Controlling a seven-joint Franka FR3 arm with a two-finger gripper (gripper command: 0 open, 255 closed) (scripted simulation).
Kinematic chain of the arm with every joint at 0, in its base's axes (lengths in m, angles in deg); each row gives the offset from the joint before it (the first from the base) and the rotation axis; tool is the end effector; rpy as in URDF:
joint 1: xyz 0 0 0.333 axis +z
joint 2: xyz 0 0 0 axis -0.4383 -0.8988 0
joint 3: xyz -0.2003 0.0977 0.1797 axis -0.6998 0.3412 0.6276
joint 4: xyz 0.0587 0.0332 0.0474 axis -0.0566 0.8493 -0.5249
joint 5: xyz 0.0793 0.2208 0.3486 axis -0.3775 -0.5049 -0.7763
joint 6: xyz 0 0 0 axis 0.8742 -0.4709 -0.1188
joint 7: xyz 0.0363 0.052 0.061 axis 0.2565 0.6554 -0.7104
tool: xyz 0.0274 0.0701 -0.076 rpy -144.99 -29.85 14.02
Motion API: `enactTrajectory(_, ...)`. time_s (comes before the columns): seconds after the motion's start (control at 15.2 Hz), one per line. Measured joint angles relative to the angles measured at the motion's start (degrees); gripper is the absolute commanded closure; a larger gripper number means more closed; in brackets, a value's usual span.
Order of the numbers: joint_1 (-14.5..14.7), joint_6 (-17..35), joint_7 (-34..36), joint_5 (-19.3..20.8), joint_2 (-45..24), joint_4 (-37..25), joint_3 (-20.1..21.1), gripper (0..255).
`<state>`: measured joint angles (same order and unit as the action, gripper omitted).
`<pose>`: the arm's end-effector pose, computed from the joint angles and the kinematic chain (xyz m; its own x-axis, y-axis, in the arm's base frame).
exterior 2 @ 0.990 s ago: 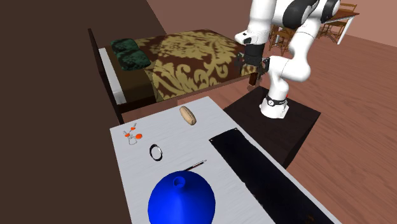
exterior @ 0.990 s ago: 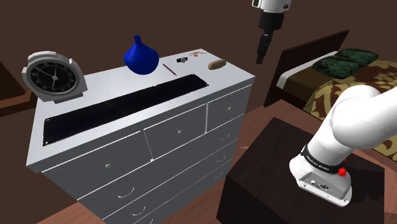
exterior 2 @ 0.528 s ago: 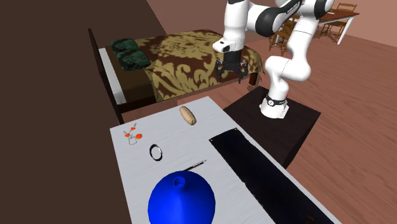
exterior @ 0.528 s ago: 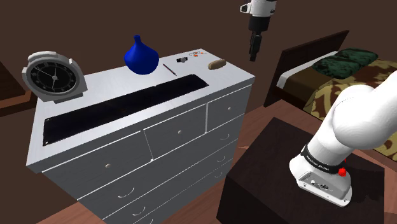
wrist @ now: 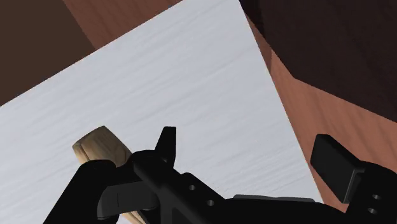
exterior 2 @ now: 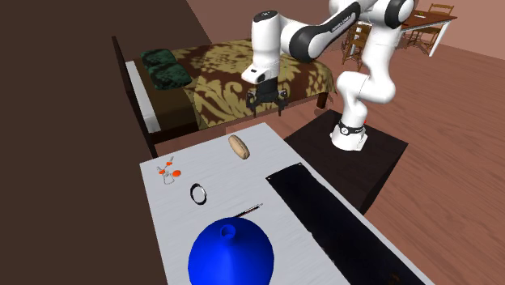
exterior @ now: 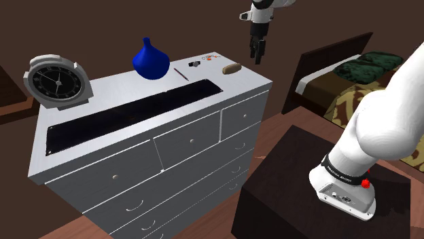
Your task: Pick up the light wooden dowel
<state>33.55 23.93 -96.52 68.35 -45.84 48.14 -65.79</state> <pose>0.5328 -0.1563 0.4499 0.6957 0.7183 -0.0106 0.7167 -0.6950 -0.0572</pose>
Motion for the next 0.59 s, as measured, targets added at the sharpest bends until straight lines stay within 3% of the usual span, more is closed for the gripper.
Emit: enactTrajectory(0.59, -3.0, -2.6, -22.9, -8.9, -23.4, -22.2, 0.2, 0)
